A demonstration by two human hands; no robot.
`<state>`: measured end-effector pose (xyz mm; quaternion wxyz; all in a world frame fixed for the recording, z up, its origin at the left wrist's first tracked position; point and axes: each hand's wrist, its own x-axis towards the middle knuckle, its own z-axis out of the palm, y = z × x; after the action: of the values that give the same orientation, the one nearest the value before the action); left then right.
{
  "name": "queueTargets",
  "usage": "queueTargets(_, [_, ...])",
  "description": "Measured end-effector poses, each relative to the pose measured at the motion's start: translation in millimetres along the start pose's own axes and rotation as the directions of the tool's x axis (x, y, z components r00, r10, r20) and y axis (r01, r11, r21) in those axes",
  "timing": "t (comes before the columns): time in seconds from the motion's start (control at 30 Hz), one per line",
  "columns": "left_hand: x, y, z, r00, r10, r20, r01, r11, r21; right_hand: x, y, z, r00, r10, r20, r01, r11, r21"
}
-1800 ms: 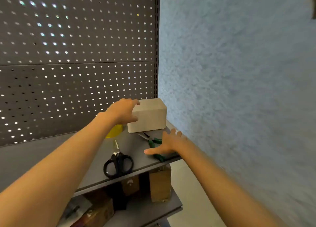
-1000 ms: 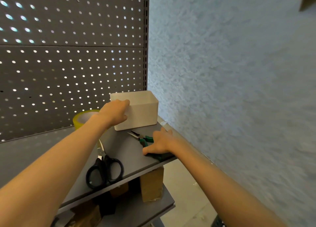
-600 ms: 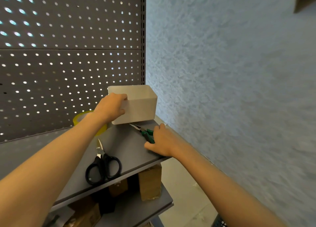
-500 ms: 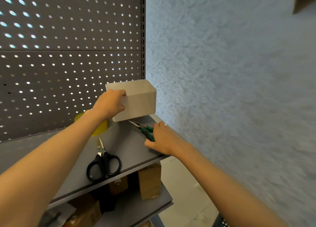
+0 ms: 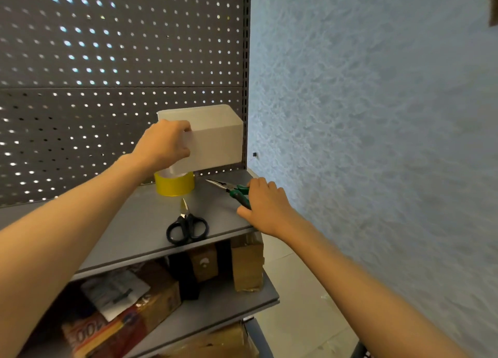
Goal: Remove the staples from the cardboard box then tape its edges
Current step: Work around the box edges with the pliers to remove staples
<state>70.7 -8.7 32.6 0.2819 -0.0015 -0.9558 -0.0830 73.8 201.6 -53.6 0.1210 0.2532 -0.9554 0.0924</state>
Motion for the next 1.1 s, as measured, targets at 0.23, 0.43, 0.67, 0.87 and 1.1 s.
queueTargets(0.23, [-61,-12,-42,0.994,-0.104,-0.042,0.107,0.992,0.063,-22,-41,-12,0.989,-0.097,-0.112,0.105,0.992,0.067])
queueTargets(0.43, [-126,-34,-81,0.971,-0.225,-0.079,0.234,0.963,0.131,-45,-87,-12,0.954,-0.237,-0.183,0.262,0.956,0.133])
queueTargets(0.67, [-192,-71,-125,0.934,-0.344,-0.093,0.356,0.907,0.226,-63,-154,-9,0.882,-0.424,-0.208,0.441,0.896,0.043])
queueTargets(0.87, [-237,-117,-170,0.913,-0.378,-0.155,0.406,0.884,0.233,-66,-220,-16,0.828,-0.508,-0.237,0.525,0.851,0.010])
queueTargets(1.1, [-291,-178,-230,0.889,-0.407,-0.210,0.450,0.861,0.238,-70,-322,-15,0.818,-0.529,-0.227,0.562,0.819,0.118])
